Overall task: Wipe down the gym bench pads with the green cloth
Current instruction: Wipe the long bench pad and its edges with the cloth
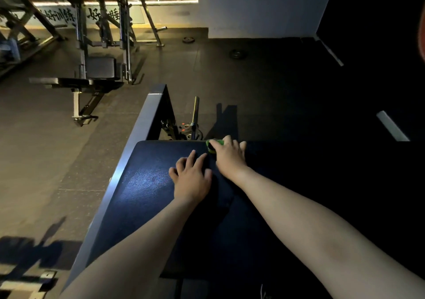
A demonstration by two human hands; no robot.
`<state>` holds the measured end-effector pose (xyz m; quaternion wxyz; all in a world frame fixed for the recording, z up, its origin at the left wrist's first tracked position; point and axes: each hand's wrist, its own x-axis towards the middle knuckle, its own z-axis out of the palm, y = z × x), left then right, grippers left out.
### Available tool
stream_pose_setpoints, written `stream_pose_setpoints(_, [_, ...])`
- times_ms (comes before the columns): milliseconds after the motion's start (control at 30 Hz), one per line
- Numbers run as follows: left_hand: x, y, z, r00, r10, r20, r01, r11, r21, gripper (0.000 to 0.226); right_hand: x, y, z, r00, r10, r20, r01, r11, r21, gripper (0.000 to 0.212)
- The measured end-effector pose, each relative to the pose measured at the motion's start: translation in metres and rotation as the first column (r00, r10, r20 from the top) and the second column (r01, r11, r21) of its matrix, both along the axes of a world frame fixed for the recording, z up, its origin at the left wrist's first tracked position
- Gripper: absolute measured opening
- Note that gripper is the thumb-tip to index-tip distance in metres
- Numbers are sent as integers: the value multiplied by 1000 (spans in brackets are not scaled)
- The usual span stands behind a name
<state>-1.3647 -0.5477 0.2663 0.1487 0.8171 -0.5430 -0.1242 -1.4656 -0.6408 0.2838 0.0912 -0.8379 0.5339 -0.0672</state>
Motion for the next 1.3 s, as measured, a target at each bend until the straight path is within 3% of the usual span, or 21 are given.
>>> stream_pose_setpoints(167, [5,3,-7,1000,7,-17,-8,998,-55,51,-49,-19,-1,984,-178,-1,178,984,-3,54])
stream_pose_setpoints(333, [3,2,-8,1000,-2,-6,2,997,-73,51,-49,-20,1,957,-290,18,289,957,25,41])
stream_pose_setpoints(433, [2,3,-9,1000,5,-2,-6,997,-79,51,-22,-9,2,968,-239,74,233,969,83,40])
stream_pose_setpoints(533, [2,2,-9,1000,1,0,-1,996,-89,53,5,2,2,989,-83,122,70,991,112,32])
stream_pose_setpoints(700, [3,2,-10,1000,10,9,-9,996,-86,55,4,4,-2,969,78,235,-99,992,81,33])
stream_pose_setpoints(1067, [1,3,-9,1000,-4,-7,3,994,-109,48,-55,-24,-2,982,-190,-8,190,982,19,51])
stream_pose_setpoints(1200, [-1,3,-8,1000,4,-2,-4,995,-98,48,-28,-17,-2,971,-234,40,230,970,83,44])
stream_pose_setpoints(1300, [-1,1,-9,1000,19,14,-18,996,-91,50,-5,-15,3,985,-112,130,89,981,172,41])
